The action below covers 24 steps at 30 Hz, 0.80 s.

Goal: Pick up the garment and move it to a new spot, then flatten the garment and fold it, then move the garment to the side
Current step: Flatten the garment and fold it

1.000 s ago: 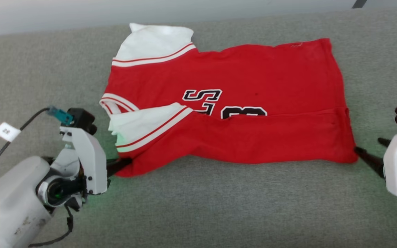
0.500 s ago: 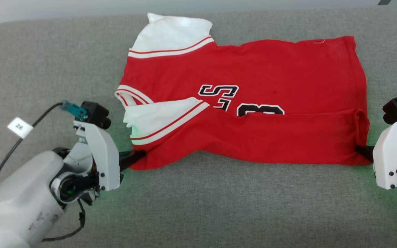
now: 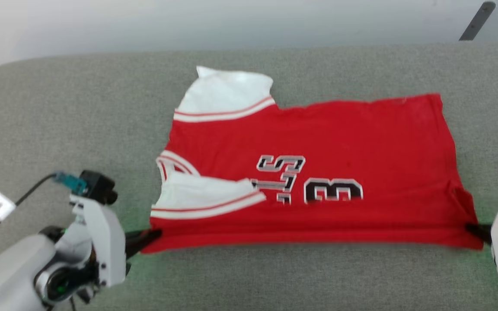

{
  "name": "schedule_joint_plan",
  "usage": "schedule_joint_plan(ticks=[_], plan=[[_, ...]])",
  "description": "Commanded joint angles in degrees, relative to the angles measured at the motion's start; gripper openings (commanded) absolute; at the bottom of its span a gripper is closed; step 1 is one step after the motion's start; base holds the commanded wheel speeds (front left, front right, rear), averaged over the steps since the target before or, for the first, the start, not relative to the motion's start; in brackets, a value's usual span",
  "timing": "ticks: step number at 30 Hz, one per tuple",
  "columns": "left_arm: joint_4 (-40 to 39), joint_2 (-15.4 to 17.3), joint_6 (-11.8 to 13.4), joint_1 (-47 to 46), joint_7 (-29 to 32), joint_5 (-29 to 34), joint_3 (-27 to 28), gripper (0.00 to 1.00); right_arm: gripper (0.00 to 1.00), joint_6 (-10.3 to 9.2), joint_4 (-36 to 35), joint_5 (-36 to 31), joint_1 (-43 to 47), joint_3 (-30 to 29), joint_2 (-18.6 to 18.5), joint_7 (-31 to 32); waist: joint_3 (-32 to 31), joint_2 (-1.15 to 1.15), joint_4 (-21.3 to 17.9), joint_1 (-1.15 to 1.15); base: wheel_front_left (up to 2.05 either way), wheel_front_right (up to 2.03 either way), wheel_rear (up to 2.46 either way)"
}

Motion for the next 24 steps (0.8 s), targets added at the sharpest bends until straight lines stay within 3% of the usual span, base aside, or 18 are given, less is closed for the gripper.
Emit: schedule_joint_plan(ticks=[1, 6, 7, 8, 9, 11, 16, 20, 24], plan=[[-0.61, 1.41, 0.69, 1.3, -0.42, -0.22, 0.24, 0.0, 0.0, -0.08, -0.67, 0.06, 1.45, -0.88, -0.87, 0.44, -0.67, 0.0, 0.17, 0.0, 0.0, 0.0, 0.0], [-8.02, 4.54, 3.2, 5.56, -1.72, -0.47, -0.35, 0.0, 0.0, -0.08, -5.05, 1.07, 6.83, -4.04, -1.85, 1.32, -1.17, 0.0, 0.16, 0.0, 0.0, 0.0, 0.0], [-9.02, 4.82, 3.7, 6.24, -2.14, -0.53, -0.38, 0.11, 0.26, -0.08, -5.93, 0.87, 7.55, -4.93, -1.68, 1.08, -1.26, 0.0, 0.18, 0.0, 0.0, 0.0, 0.0], [-9.92, 5.05, 4.25, 6.63, -2.69, -0.49, -0.25, 0.36, 0.69, -0.08, -6.6, 0.31, 7.97, -5.87, -1.35, 0.55, -1.35, 0.0, 0.18, 0.0, 0.0, 0.0, 0.0], [-10.55, 5.25, 4.79, 7.0, -3.31, -0.33, -0.04, 0.55, 1.0, -0.08, -6.96, -0.1, 8.51, -6.88, -0.82, 0.18, -1.45, 0.0, 0.17, 0.0, 0.0, 0.0, 0.0], [-11.71, 5.39, 5.57, 7.69, -4.64, -0.18, 0.3, 1.0, 1.0, -0.07, -7.99, -1.07, 9.43, -8.33, 0.23, -0.35, -1.71, 0.0, 0.17, 0.0, 0.0, 0.0, 0.0], [-14.67, 6.94, 7.51, 8.95, -8.63, -0.65, 2.42, 1.0, 1.0, -0.07, -10.67, -3.82, 10.22, -13.59, 3.4, -3.36, -2.16, 0.0, 0.3, 0.0, 0.0, 0.0, 0.0], [-15.83, 7.3, 9.42, 8.58, -13.82, 0.02, 5.31, 1.0, 1.0, -0.07, -12.72, -8.37, 8.95, -16.18, 7.17, -10.0, -2.06, 0.0, 0.57, 0.0, 0.0, 0.0, 0.0], [-14.05, 5.64, 10.38, 6.13, -18.2, 2.76, 7.07, 1.0, 1.0, -0.06, -12.24, -12.45, 6.29, -16.68, 11.66, -18.67, -1.06, 0.0, -0.01, 0.0, 0.0, 0.0, 0.0]])
